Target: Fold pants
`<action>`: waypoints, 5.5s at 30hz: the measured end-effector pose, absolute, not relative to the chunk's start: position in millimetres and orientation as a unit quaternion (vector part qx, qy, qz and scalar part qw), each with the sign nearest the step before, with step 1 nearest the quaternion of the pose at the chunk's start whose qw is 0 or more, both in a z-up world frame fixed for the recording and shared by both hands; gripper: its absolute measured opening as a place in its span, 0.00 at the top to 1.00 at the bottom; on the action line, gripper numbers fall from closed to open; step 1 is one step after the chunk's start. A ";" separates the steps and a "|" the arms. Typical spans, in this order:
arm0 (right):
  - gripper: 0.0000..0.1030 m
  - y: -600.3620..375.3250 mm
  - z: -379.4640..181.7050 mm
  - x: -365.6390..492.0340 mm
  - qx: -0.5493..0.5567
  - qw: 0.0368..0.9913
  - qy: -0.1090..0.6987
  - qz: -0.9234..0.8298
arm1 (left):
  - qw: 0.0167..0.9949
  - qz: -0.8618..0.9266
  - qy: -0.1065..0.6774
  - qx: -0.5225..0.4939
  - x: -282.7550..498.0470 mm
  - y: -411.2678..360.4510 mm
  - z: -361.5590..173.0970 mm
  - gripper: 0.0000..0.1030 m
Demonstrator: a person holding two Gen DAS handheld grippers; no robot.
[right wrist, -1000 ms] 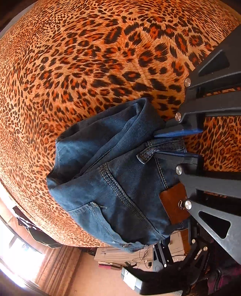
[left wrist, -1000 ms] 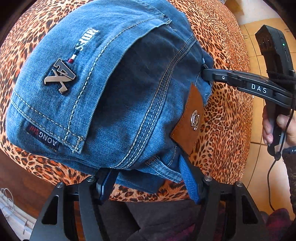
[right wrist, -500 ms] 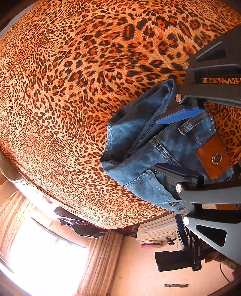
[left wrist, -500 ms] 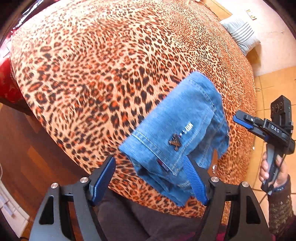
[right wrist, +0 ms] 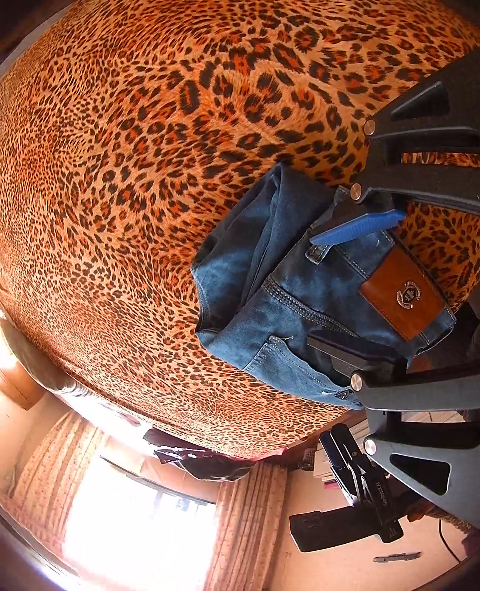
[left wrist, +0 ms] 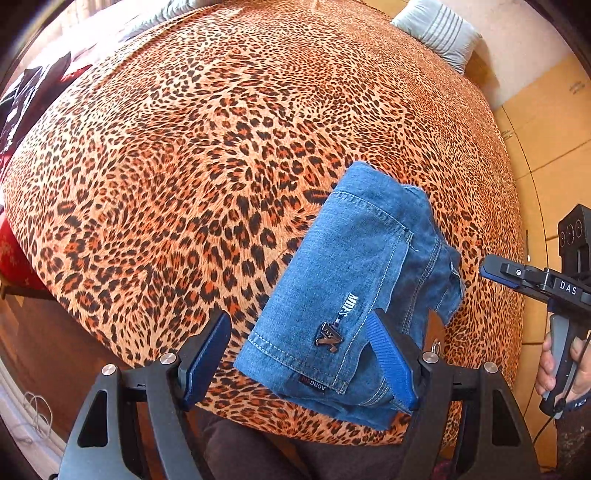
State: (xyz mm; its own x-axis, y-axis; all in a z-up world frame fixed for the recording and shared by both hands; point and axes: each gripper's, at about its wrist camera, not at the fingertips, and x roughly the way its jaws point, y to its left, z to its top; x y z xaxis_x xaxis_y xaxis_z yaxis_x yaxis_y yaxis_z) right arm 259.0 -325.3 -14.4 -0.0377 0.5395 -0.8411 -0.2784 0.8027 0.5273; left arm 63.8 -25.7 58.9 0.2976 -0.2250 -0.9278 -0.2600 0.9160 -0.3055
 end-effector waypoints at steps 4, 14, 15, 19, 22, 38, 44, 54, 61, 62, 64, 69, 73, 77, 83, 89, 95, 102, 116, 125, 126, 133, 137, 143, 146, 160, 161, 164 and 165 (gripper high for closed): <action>0.49 -356.4 -24.6 243.6 0.158 0.694 0.663 0.233 | 0.772 -0.025 0.610 -0.177 84.2 -20.8 49.5 0.27; 0.48 -388.8 -49.9 203.2 0.311 0.707 0.631 0.079 | 0.730 -0.114 0.666 -0.102 199.1 -21.8 24.7 0.26; 0.47 -390.4 -52.7 200.5 0.326 0.707 0.624 0.065 | 0.725 -0.121 0.671 -0.094 208.9 -27.2 20.5 0.25; 0.46 -389.0 -69.4 197.5 0.368 0.705 0.606 0.021 | 0.702 -0.139 0.695 -0.071 239.4 -44.9 -2.8 0.24; 0.47 -377.6 -84.8 196.9 0.405 0.699 0.589 0.024 | 0.678 -0.148 0.715 -0.082 250.0 -49.1 -25.3 0.22; 0.74 -360.9 -63.6 196.3 0.303 0.753 0.584 0.008 | 0.695 -0.159 0.693 -0.105 245.5 -37.6 -7.6 0.51; 0.54 -368.9 -55.8 122.2 0.353 0.716 0.601 0.040 | 0.649 -0.209 0.718 -0.137 169.1 -17.8 -4.7 0.28; 0.87 -336.1 -50.1 75.4 0.362 0.704 0.602 0.098 | 0.639 -0.213 0.737 -0.064 126.4 -43.3 -27.9 0.39; 0.82 -333.6 -95.4 63.6 0.356 0.671 0.648 0.056 | 0.646 -0.220 0.730 -0.025 126.3 -48.8 -27.6 0.38; 0.81 -334.9 -91.0 61.9 0.358 0.671 0.647 0.057 | 0.649 -0.227 0.726 -0.020 124.6 -46.6 -21.3 0.39; 0.80 -339.8 -77.2 66.6 0.353 0.677 0.644 0.057 | 0.661 -0.241 0.711 -0.010 124.4 -41.9 -2.8 0.39; 0.68 -364.4 -40.0 86.7 0.355 0.725 0.589 0.044 | 0.712 -0.249 0.656 -0.027 169.2 -42.0 40.3 0.27; 0.64 -375.6 -45.9 129.8 0.377 0.738 0.559 0.020 | 0.725 -0.218 0.652 -0.042 207.5 -46.6 30.2 0.26; 0.64 -371.6 -56.5 169.0 0.389 0.744 0.543 0.002 | 0.711 -0.190 0.673 -0.075 236.7 -67.3 3.1 0.25; 0.66 -361.9 -87.7 197.2 0.293 0.754 0.586 -0.045 | 0.696 -0.152 0.699 -0.054 260.9 -82.5 -45.6 0.21; 0.53 -383.7 -62.0 161.0 0.370 0.733 0.571 0.001 | 0.694 -0.191 0.687 -0.096 231.7 -48.6 -22.1 0.22; 0.49 -381.0 -83.1 115.0 0.407 0.702 0.585 0.015 | 0.656 -0.206 0.713 -0.141 184.9 -40.4 -50.8 0.21; 0.45 -364.3 -105.2 115.2 0.448 0.684 0.573 0.049 | 0.657 -0.213 0.712 -0.122 187.3 -71.1 -66.5 0.13; 0.50 -373.9 -131.8 102.7 0.547 0.642 0.530 0.087 | 0.671 -0.203 0.706 -0.102 186.4 -98.7 -68.0 0.13; 0.73 -346.5 -104.5 117.8 0.405 0.706 0.577 0.069 | 0.649 -0.210 0.717 -0.145 188.0 -69.2 -57.4 0.49; 0.76 -341.7 -99.2 119.7 0.392 0.711 0.579 0.071 | 0.649 -0.210 0.716 -0.145 188.0 -67.7 -55.1 0.55; 0.78 -315.9 -55.6 132.2 0.337 0.733 0.581 0.108 | 0.670 -0.222 0.686 -0.176 188.0 -33.9 -11.9 0.66; 0.78 -291.7 -34.2 166.1 0.330 0.743 0.566 0.139 | 0.710 -0.207 0.645 -0.191 214.2 -2.3 24.1 0.66; 0.63 -245.9 -18.1 236.5 0.315 0.771 0.526 0.173 | 0.784 -0.133 0.590 -0.139 272.3 45.6 44.5 0.38; 0.53 -228.7 -51.5 267.7 0.280 0.763 0.569 0.127 | 0.763 -0.049 0.636 -0.105 289.4 71.0 5.6 0.42; 0.29 -230.1 -10.1 192.1 0.197 0.790 0.578 0.045 | 0.783 -0.014 0.610 -0.118 202.1 85.8 1.4 0.27; 0.21 -226.2 -8.7 180.5 0.180 0.794 0.580 0.030 | 0.785 -0.013 0.609 -0.110 197.3 81.7 -0.4 0.27; 0.09 -217.8 -3.2 152.6 0.147 0.809 0.569 -0.023 | 0.784 -0.022 0.612 -0.097 185.4 63.7 -6.2 0.26; 0.09 -216.4 -2.4 144.4 0.139 0.811 0.567 -0.031 | 0.784 -0.024 0.614 -0.090 181.9 58.3 -7.8 0.26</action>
